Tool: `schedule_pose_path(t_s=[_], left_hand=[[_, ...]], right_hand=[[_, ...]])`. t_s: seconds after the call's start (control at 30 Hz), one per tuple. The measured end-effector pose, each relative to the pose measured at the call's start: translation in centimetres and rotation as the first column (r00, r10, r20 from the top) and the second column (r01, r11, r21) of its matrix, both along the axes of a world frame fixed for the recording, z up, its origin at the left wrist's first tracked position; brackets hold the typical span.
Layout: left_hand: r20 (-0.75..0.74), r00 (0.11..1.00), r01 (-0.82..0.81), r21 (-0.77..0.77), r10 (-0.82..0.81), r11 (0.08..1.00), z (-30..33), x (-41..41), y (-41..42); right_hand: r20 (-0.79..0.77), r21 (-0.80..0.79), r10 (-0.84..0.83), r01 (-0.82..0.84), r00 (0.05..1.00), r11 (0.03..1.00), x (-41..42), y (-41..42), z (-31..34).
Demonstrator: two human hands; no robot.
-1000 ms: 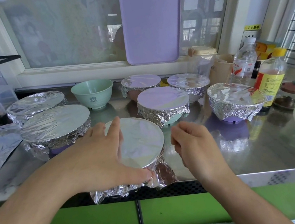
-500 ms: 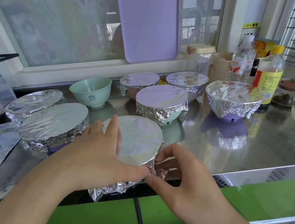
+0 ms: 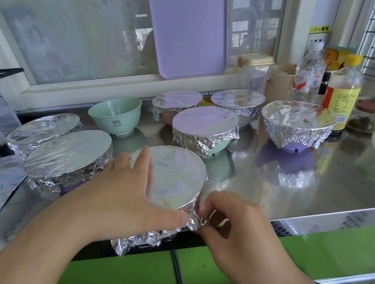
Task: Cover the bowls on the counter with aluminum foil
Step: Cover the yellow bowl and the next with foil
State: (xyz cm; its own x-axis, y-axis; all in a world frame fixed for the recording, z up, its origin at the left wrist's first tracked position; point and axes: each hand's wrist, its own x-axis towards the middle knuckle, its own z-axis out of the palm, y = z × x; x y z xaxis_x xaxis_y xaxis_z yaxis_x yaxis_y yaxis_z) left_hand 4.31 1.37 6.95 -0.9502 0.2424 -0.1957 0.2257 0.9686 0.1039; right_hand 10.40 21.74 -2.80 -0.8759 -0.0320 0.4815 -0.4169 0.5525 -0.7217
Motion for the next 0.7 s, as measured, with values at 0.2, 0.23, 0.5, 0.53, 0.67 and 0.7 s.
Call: schedule_pose_path(t_s=[0.2,0.23,0.5,0.53,0.67,0.7], left_hand=[[-0.016,1.000,0.002,0.006,-0.001,1.000,-0.3,-0.1,-0.1],[-0.018,1.000,0.003,0.001,-0.003,1.000,-0.3,-0.1,-0.1],[-0.009,1.000,0.001,0.014,-0.001,1.000,-0.1,0.0,-0.1],[-0.012,1.000,0.002,0.013,-0.002,1.000,-0.1,0.0,-0.1],[-0.016,1.000,-0.003,0.016,0.003,1.000,-0.1,0.1,-0.1],[-0.014,1.000,-0.002,0.019,0.003,1.000,-0.1,0.1,-0.1]], right_hand=[[-0.150,0.208,-0.155,0.184,0.977,0.960,0.2,-0.5,-0.4],[-0.172,0.257,-0.167,0.208,0.971,0.944,0.2,-0.7,-0.4],[-0.323,0.397,-0.244,0.365,0.914,0.842,-1.1,-1.6,-1.2],[-0.337,0.399,-0.249,0.377,0.908,0.836,-1.2,-1.8,-1.2],[-0.361,0.435,-0.251,0.400,0.898,0.806,-1.3,-2.0,-1.8],[-0.360,0.445,-0.235,0.387,0.903,0.808,-1.3,-1.9,-2.1]])
